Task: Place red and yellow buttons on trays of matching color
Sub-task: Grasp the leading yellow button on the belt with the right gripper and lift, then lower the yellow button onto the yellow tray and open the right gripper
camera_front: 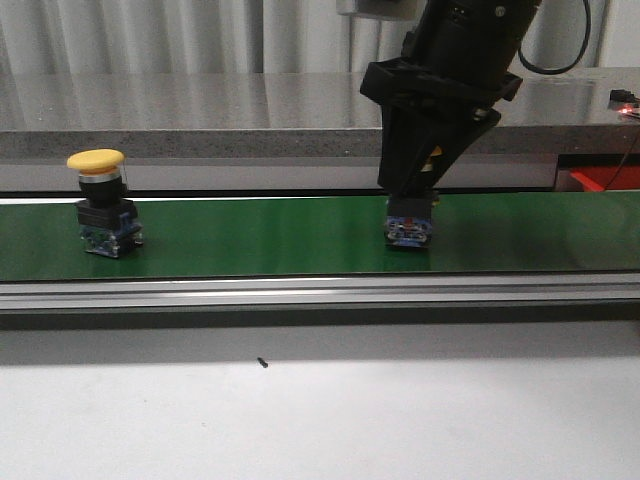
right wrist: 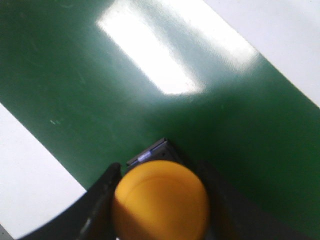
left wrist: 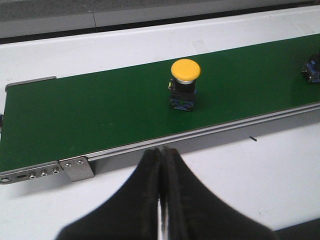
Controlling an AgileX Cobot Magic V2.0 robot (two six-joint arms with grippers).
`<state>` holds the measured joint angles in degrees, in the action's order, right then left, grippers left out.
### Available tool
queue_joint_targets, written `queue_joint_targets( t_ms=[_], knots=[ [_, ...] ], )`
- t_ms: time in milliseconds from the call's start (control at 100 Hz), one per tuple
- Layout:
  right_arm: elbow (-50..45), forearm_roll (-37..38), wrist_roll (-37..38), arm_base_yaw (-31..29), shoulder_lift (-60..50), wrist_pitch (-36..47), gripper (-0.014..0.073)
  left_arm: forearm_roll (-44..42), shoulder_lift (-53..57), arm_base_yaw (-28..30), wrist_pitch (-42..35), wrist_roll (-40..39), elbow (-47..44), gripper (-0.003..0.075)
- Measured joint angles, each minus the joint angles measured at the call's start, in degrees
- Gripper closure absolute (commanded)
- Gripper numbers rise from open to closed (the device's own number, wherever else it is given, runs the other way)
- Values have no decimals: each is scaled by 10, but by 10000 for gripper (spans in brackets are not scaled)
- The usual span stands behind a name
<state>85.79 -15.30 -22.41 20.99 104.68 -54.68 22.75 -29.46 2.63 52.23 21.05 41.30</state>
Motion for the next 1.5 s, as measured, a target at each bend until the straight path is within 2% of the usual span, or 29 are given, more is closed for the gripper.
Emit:
queue_joint_targets(
  t_ms=[130, 250, 520, 720, 930, 1060, 1180, 1500],
  knots=[
    [0, -4, 5, -6, -23, 4, 484, 0, 0, 0, 0, 0, 0, 741],
    [0, -7, 22, -38, -65, 4, 464, 0, 0, 0, 0, 0, 0, 741],
    [0, -7, 38, -181, -132, -18, 466, 0, 0, 0, 0, 0, 0, 741],
    [0, -5, 50, -284, -136, -35, 466, 0, 0, 0, 0, 0, 0, 741],
    [-39, -5, 72, -382, -137, -15, 466, 0, 0, 0, 0, 0, 0, 741],
    [-85, -5, 81, -429, -137, 14, 466, 0, 0, 0, 0, 0, 0, 741],
    [-137, -5, 90, -462, -137, 79, 466, 0, 0, 0, 0, 0, 0, 741],
    [-255, -9, 96, -487, -119, 210, 466, 0, 0, 0, 0, 0, 0, 741]
  ],
)
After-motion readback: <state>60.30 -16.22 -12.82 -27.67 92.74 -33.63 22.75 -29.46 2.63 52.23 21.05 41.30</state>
